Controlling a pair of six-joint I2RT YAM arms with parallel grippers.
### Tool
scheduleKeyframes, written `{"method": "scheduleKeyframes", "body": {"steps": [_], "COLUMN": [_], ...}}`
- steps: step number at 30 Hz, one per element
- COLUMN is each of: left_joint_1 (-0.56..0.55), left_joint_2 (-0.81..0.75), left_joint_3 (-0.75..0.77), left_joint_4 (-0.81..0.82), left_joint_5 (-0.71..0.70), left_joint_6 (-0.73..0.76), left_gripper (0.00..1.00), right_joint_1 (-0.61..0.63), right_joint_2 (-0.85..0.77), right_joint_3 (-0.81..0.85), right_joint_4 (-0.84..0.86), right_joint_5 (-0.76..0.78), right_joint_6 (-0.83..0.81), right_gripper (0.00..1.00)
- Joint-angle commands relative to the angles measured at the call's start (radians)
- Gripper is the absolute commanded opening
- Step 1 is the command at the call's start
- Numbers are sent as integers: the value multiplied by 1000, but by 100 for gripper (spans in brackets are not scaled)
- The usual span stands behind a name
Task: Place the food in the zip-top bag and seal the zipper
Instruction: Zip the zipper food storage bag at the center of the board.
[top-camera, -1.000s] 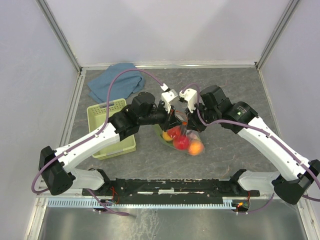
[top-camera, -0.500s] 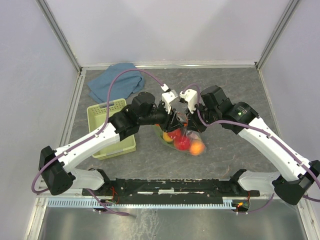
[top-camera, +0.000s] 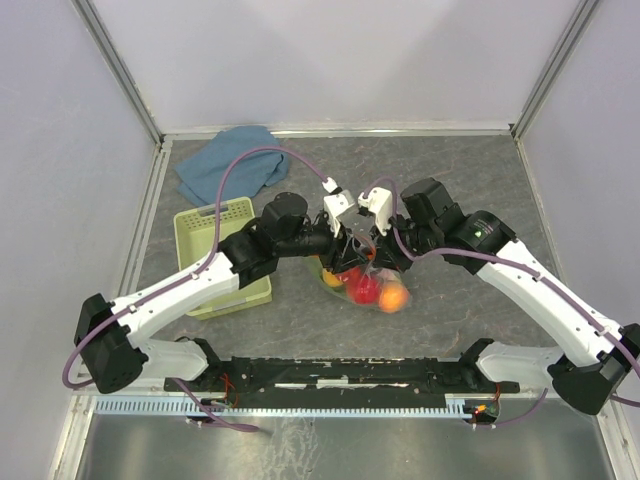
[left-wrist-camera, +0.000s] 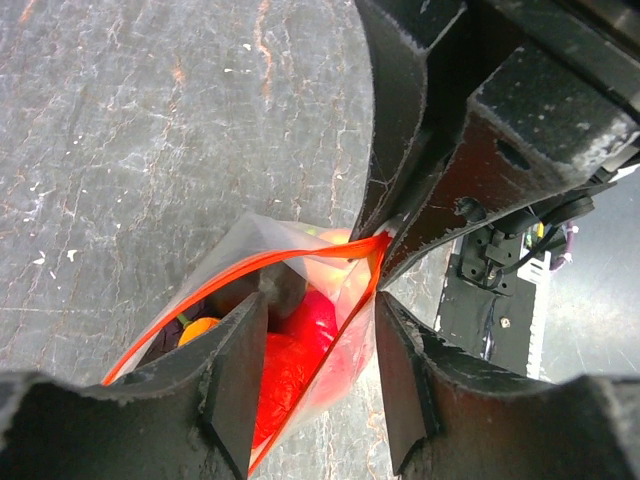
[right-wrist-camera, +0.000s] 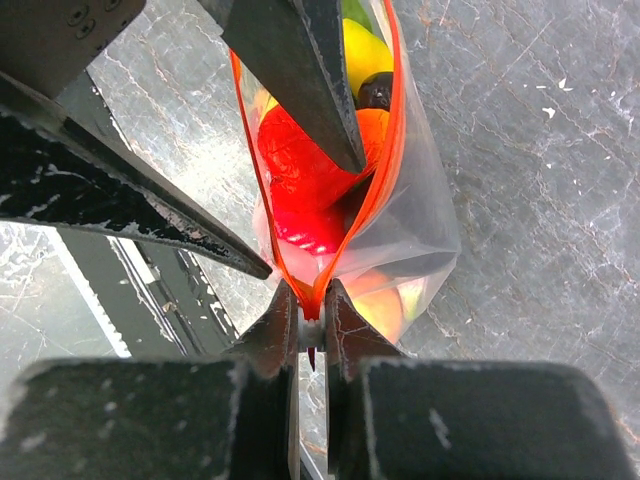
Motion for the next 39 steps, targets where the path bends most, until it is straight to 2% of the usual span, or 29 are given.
{"method": "scheduleKeyframes", "body": {"steps": [1, 6, 13, 21, 27, 29, 32, 36, 37, 39], "left_joint_1": [-7, 19, 41, 102, 102, 102, 103, 102, 102, 102], "left_joint_2": [-25, -86, -127, -80, -17, -2, 5, -17, -24, -39], "left_joint_3": [-35, -87, -134, -97, -68, -56, -44, -54, -60, -74], "left_joint_4": [-4, 47, 75, 120, 105, 106, 104, 103, 106, 114], "left_joint_5": [77, 53, 32, 201, 282, 303, 307, 296, 290, 282], "left_joint_6": [101, 98, 125, 149, 159, 159, 160, 158, 155, 150], "left_gripper": [57, 63, 65, 65, 59, 53, 29, 8, 4, 3], "right_joint_1": [8, 7, 6, 5, 5, 6, 6, 5, 6, 3], "right_joint_2": [-35, -44, -37, -28, -26, -26, -34, -91, -116, -170], "right_joint_3": [12, -4, 23, 27, 19, 18, 21, -6, -24, -66], "right_joint_4": [160, 181, 167, 152, 173, 180, 182, 210, 228, 274], "right_joint_5": [-48, -29, -26, -54, -87, -101, -91, -41, -28, 1], "right_joint_6": [-19, -17, -20, -29, -27, -28, -32, -25, -21, -10], "right_gripper": [9, 8, 8, 8, 9, 10, 14, 20, 22, 28]}}
